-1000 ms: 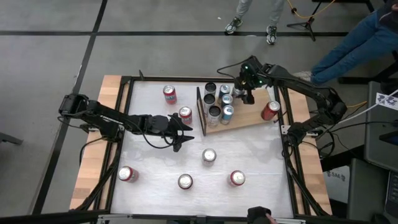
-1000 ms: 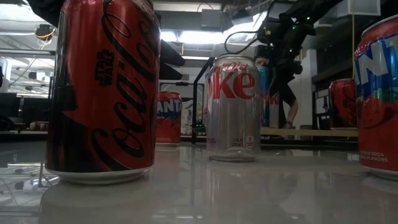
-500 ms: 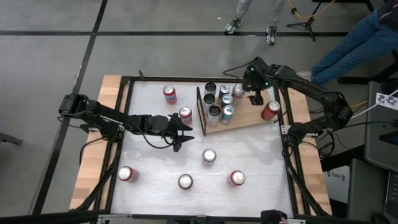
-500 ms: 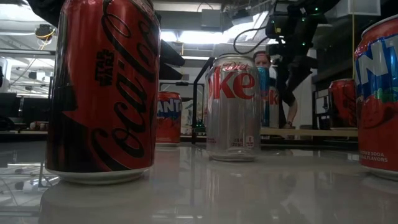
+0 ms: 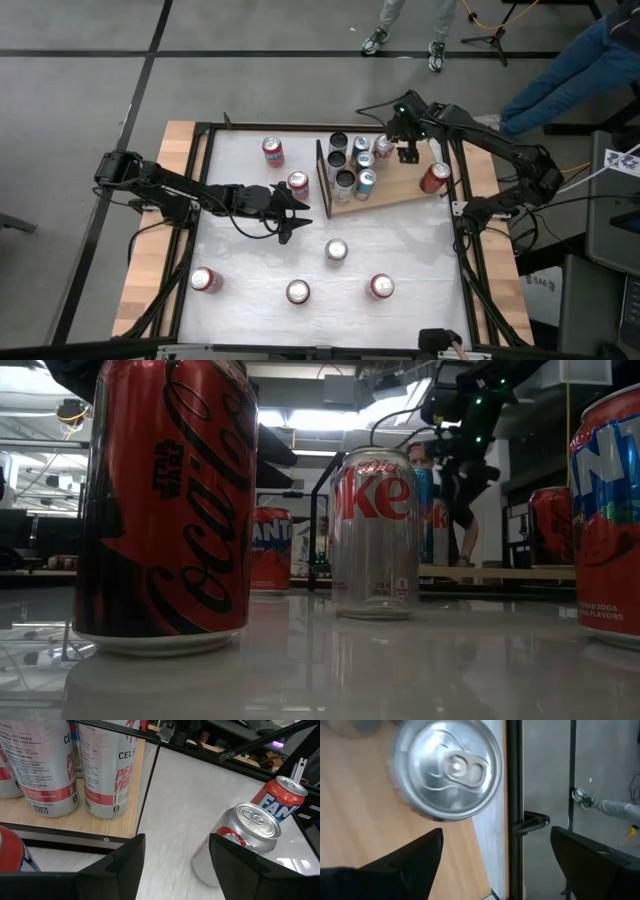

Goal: Place canned beverage on shelf
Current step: Put the right silver soda can on the shelf, then put the orange can on the shelf

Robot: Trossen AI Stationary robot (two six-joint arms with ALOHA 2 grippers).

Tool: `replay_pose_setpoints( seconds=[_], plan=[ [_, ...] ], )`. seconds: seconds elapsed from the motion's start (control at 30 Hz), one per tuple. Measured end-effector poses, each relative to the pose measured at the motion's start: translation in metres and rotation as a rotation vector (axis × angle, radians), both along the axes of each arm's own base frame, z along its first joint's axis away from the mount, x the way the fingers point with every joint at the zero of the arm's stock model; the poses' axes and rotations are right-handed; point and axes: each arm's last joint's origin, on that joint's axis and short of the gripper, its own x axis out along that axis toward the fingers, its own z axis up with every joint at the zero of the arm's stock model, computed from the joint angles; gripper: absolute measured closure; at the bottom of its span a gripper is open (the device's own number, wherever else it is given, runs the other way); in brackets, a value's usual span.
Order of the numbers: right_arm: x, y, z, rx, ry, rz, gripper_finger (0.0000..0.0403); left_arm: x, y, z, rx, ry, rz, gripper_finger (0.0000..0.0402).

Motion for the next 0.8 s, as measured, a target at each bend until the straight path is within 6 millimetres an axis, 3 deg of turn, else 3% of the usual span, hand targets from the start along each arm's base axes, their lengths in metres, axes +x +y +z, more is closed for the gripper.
replay_pose_setpoints(
  seconds=[0.2,0.5,0.8],
  plan=[
    [0.007,-0.007,-0.014,0.009,0.050,-0.013,0.0045,0.000,0.000,0.000,0.000,0.000,0.000,0.0189],
    [0.017,-0.016,-0.016,-0.045,-0.013,-0.014,0.0045,0.000,0.000,0.000,0.000,0.000,0.000,0.0189],
    [0.012,-0.015,-0.018,-0.071,0.083,-0.055,0.0045,0.000,0.002,0.000,0.002,0.000,0.014,0.0189]
  ],
)
